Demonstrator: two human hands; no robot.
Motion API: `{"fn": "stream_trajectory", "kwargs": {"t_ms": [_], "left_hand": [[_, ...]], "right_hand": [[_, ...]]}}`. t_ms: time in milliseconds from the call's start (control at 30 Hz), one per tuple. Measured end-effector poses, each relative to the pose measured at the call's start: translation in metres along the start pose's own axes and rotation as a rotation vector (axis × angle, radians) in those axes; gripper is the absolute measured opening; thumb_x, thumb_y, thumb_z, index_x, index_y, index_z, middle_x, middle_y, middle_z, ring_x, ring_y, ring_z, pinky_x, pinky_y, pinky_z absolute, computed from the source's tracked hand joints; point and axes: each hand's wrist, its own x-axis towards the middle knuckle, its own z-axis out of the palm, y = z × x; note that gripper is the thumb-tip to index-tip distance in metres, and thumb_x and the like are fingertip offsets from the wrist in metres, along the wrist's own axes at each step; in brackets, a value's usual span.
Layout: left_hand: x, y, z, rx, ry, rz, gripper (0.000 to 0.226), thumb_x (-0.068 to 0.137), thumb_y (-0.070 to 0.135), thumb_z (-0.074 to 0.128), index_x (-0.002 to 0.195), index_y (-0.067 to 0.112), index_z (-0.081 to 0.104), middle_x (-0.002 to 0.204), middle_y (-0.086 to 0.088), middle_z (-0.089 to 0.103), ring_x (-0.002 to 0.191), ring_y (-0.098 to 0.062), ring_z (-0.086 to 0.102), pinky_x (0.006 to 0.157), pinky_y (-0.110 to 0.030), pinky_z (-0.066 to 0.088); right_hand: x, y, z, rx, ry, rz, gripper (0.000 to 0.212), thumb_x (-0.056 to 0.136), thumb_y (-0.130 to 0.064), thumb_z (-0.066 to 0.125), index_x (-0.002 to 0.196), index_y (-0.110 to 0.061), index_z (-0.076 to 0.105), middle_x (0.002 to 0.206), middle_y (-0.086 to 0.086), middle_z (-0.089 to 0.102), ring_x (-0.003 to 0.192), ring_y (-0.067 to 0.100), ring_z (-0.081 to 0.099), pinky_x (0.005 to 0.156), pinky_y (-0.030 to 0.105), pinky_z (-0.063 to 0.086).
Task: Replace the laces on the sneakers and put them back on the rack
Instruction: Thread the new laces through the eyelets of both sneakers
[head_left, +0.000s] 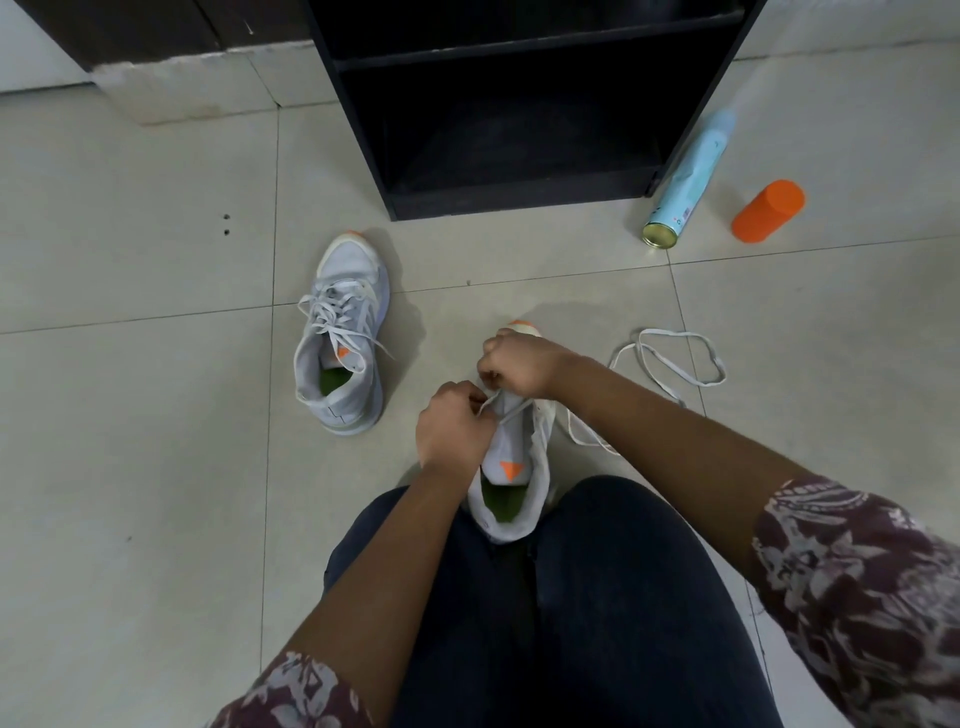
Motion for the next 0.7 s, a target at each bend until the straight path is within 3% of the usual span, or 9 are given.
{"fn": "stream_trajectory", "kwargs": {"t_ms": [100, 267, 433, 533, 600, 667, 700], "left_hand": [[0.004, 0.002, 0.0, -0.017, -0.029, -0.041, 0.022, 0.085, 0.023, 0.059, 0.106, 0.018, 0.065, 0.109, -0.001, 0.062, 0.094, -0.023, 0.061, 0.074, -0.026, 0.041], [0.014, 0.01, -0.001, 0.082, -0.041, -0.019, 0.018, 0.086, 0.022, 0.056, 0.098, 0.015, 0.068, 0.1, -0.006, 0.066, 0.089, -0.026, 0.062, 0.068, -0.026, 0.039], [0.015, 0.01, -0.001, 0.144, -0.021, 0.069, 0.021, 0.09, 0.016, 0.051, 0.093, 0.007, 0.069, 0.095, -0.013, 0.059, 0.083, -0.029, 0.058, 0.066, -0.027, 0.033], [0.014, 0.007, -0.001, 0.123, -0.008, 0.097, 0.02, 0.088, 0.013, 0.052, 0.092, 0.008, 0.071, 0.094, -0.012, 0.058, 0.08, -0.028, 0.058, 0.065, -0.026, 0.032], [0.014, 0.004, -0.001, 0.078, 0.005, 0.077, 0.02, 0.087, 0.012, 0.053, 0.092, 0.007, 0.073, 0.095, -0.012, 0.059, 0.081, -0.028, 0.059, 0.065, -0.026, 0.033], [0.014, 0.002, 0.0, 0.046, 0.01, 0.075, 0.02, 0.087, 0.012, 0.055, 0.094, 0.007, 0.073, 0.096, -0.012, 0.06, 0.083, -0.029, 0.059, 0.066, -0.027, 0.034], [0.014, 0.002, 0.0, 0.036, 0.004, 0.083, 0.02, 0.088, 0.012, 0.055, 0.095, 0.008, 0.073, 0.096, -0.012, 0.06, 0.084, -0.029, 0.059, 0.067, -0.027, 0.035]], "right_hand": [[0.002, 0.004, -0.005, 0.132, -0.004, 0.046, 0.025, 0.083, -0.01, 0.055, 0.095, -0.019, 0.075, 0.1, -0.002, 0.071, 0.096, 0.018, 0.063, 0.09, 0.034, 0.047], [-0.003, 0.001, 0.005, 0.185, 0.164, 0.07, 0.02, 0.078, -0.011, 0.058, 0.089, -0.021, 0.072, 0.088, 0.001, 0.071, 0.089, 0.022, 0.061, 0.081, 0.036, 0.049], [-0.006, -0.001, 0.015, 0.08, 0.258, 0.075, 0.024, 0.085, -0.015, 0.053, 0.097, -0.023, 0.072, 0.106, -0.002, 0.066, 0.103, 0.024, 0.051, 0.082, 0.033, 0.043], [-0.008, 0.004, 0.014, 0.123, 0.198, 0.064, 0.025, 0.087, -0.019, 0.055, 0.102, -0.025, 0.074, 0.133, -0.002, 0.053, 0.119, 0.024, 0.044, 0.096, 0.034, 0.039], [-0.012, 0.007, 0.008, 0.173, 0.084, 0.079, 0.029, 0.087, -0.022, 0.056, 0.11, -0.029, 0.072, 0.147, -0.004, 0.04, 0.133, 0.024, 0.031, 0.108, 0.036, 0.027], [-0.02, 0.006, 0.005, 0.203, -0.014, 0.125, 0.037, 0.087, -0.017, 0.053, 0.118, -0.033, 0.067, 0.154, -0.005, 0.028, 0.141, 0.024, 0.016, 0.113, 0.04, 0.014], [-0.025, 0.004, 0.008, 0.23, 0.015, 0.158, 0.041, 0.087, -0.014, 0.052, 0.121, -0.033, 0.065, 0.153, -0.004, 0.028, 0.141, 0.024, 0.016, 0.114, 0.04, 0.015]]}}
